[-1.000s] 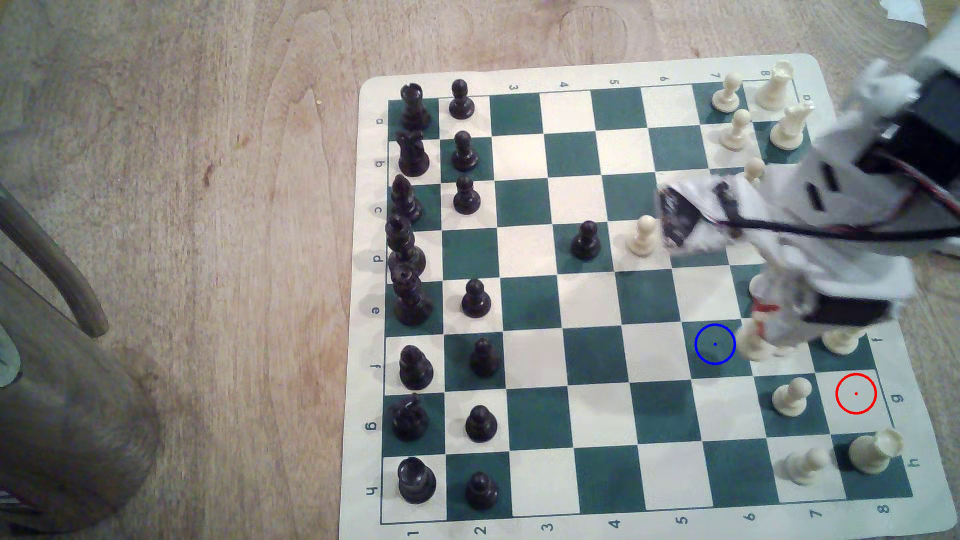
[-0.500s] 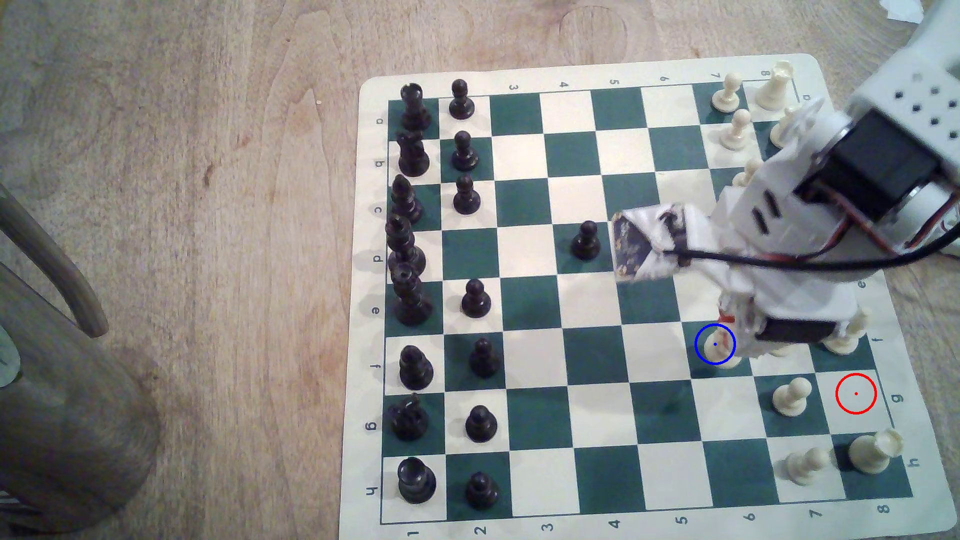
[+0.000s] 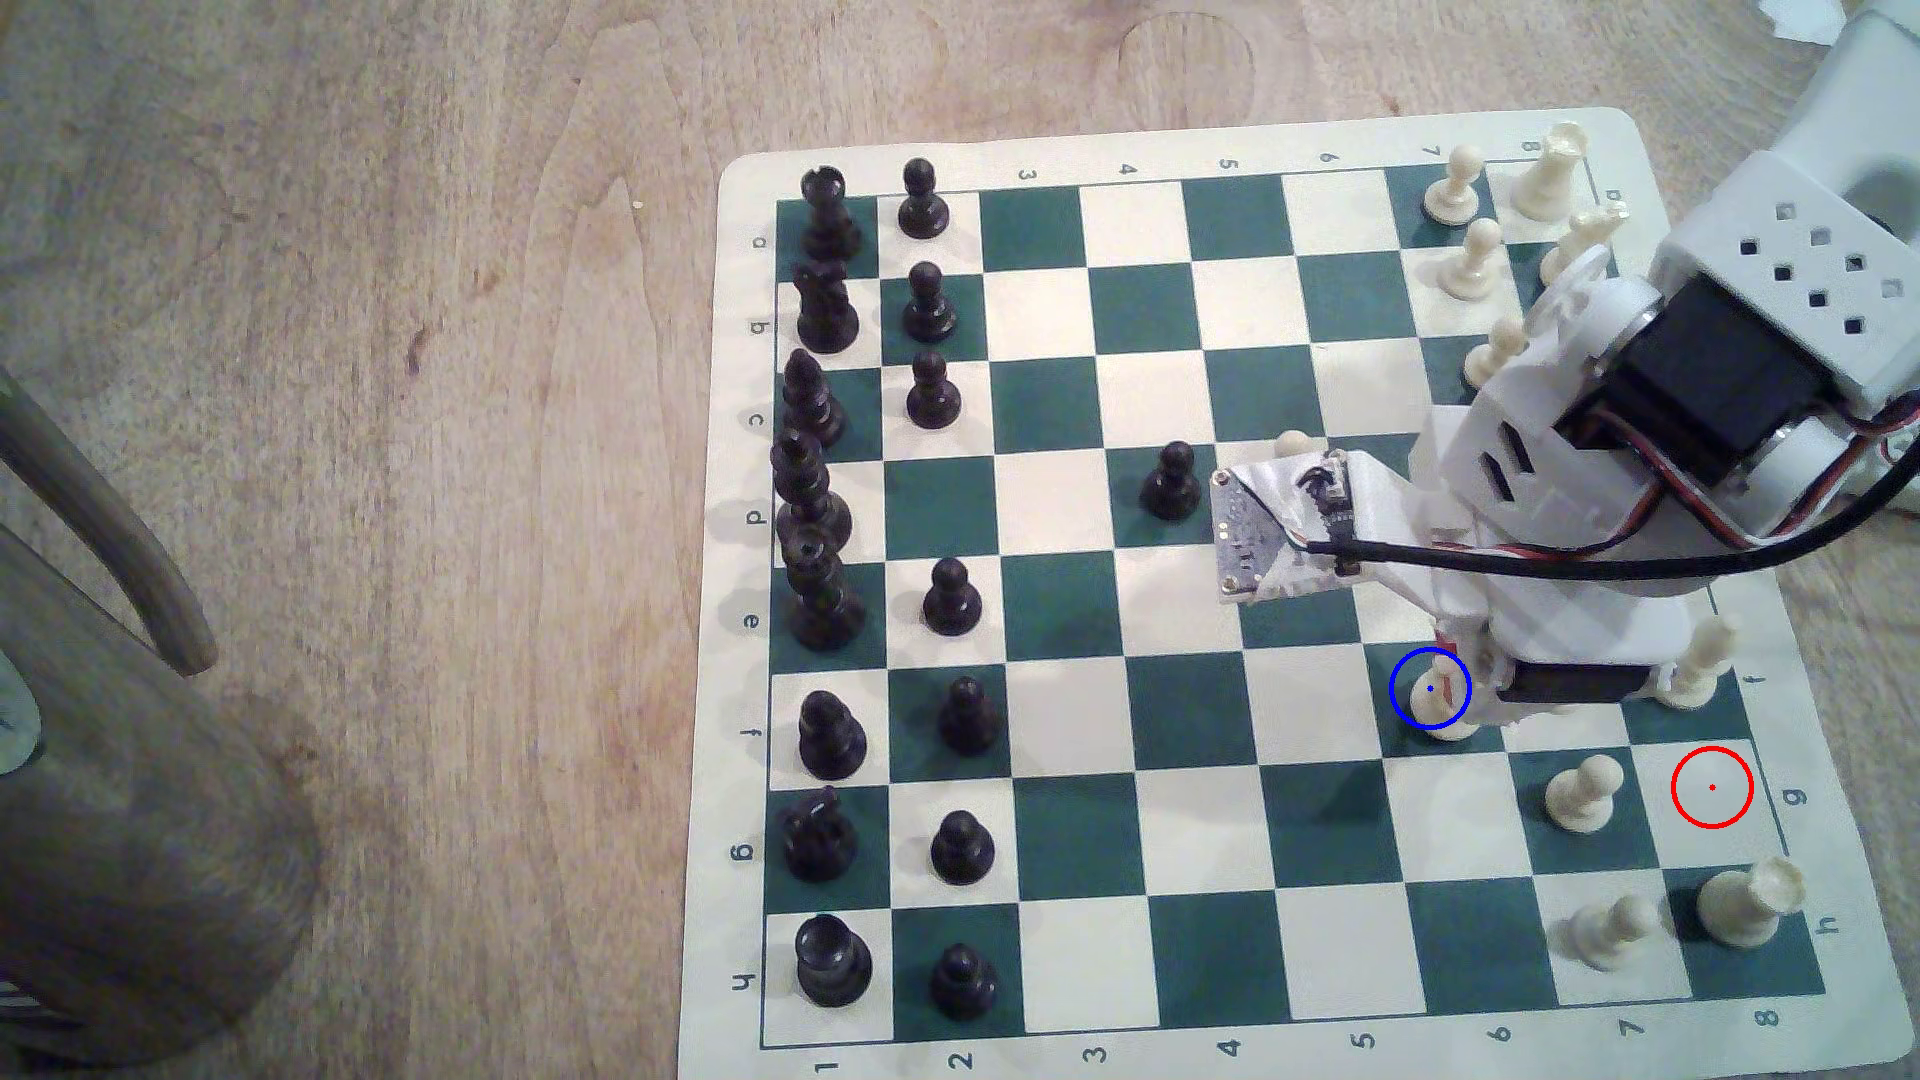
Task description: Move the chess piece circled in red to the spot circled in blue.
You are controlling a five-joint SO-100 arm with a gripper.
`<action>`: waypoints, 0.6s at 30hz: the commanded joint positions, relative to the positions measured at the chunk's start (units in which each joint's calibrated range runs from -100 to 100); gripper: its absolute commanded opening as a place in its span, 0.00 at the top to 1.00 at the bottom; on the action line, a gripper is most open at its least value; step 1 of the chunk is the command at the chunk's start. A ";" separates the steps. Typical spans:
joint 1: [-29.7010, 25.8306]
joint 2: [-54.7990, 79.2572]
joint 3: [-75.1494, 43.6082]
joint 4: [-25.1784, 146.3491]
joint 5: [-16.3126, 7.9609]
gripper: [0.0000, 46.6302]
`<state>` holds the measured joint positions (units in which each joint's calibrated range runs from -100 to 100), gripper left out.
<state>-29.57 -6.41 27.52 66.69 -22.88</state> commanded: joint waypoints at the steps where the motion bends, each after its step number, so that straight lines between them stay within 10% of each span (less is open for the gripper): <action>1: 0.83 -0.55 -0.50 -0.60 0.34 1.00; 11: 1.45 -0.89 1.31 -1.83 0.59 0.97; 18: 2.08 -0.89 1.31 -2.16 0.83 0.45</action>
<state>-28.47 -6.33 29.69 64.54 -22.59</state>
